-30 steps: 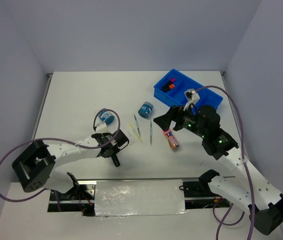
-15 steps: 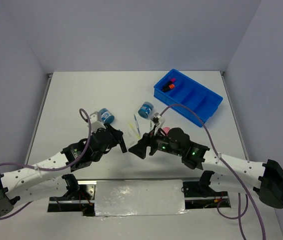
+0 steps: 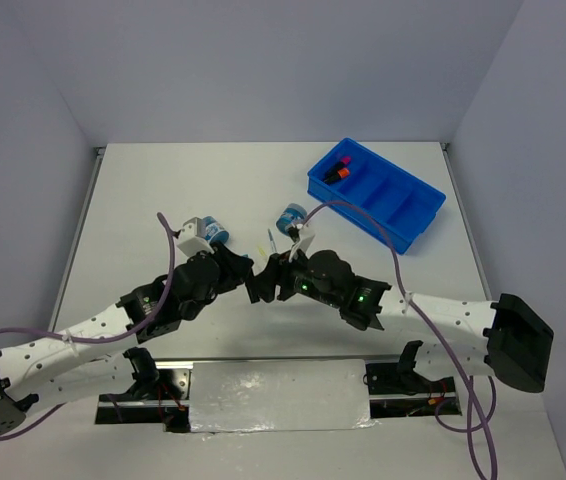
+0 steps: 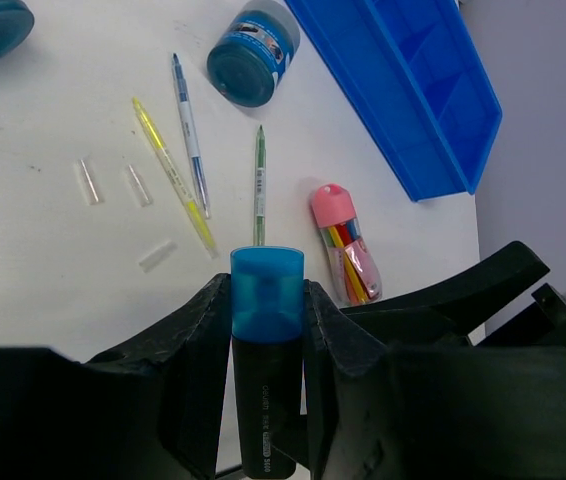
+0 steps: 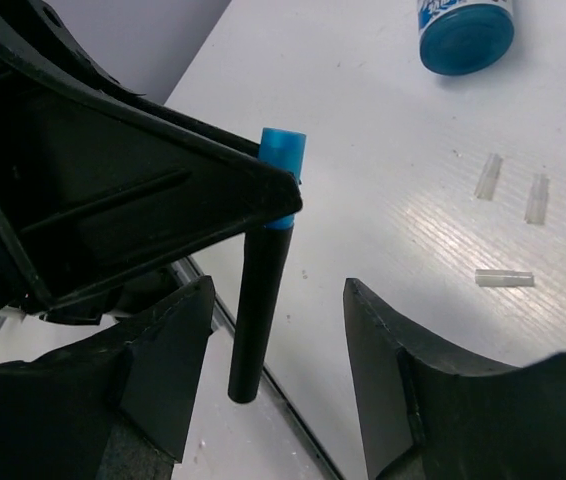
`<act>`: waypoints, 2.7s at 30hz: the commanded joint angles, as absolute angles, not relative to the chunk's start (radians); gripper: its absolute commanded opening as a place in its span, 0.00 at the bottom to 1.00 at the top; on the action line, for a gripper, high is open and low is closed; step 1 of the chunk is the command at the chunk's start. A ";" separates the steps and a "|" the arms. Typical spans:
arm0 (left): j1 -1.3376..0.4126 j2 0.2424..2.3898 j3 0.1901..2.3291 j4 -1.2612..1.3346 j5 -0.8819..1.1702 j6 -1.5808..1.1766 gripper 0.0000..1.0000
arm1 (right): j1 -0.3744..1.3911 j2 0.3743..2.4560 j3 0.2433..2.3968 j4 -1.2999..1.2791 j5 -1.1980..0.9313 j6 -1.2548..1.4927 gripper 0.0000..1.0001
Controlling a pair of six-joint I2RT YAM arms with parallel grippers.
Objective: Sort the stationery into containers
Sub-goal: Pick up the pen from the center of the board, then place the pen in the storage box.
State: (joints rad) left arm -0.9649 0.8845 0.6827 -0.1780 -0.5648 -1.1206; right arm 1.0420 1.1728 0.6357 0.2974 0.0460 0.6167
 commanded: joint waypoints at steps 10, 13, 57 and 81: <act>-0.968 0.888 0.730 -0.118 -0.528 -1.103 0.04 | 1.068 1.290 0.749 0.400 0.081 0.643 0.00; -0.968 0.903 0.779 -0.213 -0.590 -1.100 0.99 | 1.054 1.287 0.755 0.365 0.130 0.659 0.00; -0.828 0.920 0.933 -0.650 -0.568 -0.779 0.99 | 0.213 2.103 2.023 -0.529 0.215 0.747 0.81; -0.822 0.950 1.009 -0.816 -0.588 -0.776 0.99 | 0.744 1.610 1.061 -0.337 0.319 0.580 0.51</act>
State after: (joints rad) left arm -0.8261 0.9783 1.0122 -0.8204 -0.6174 -0.8085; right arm 0.7395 1.5871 1.0470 -0.3897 0.2966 0.5732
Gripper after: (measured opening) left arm 0.993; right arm 0.508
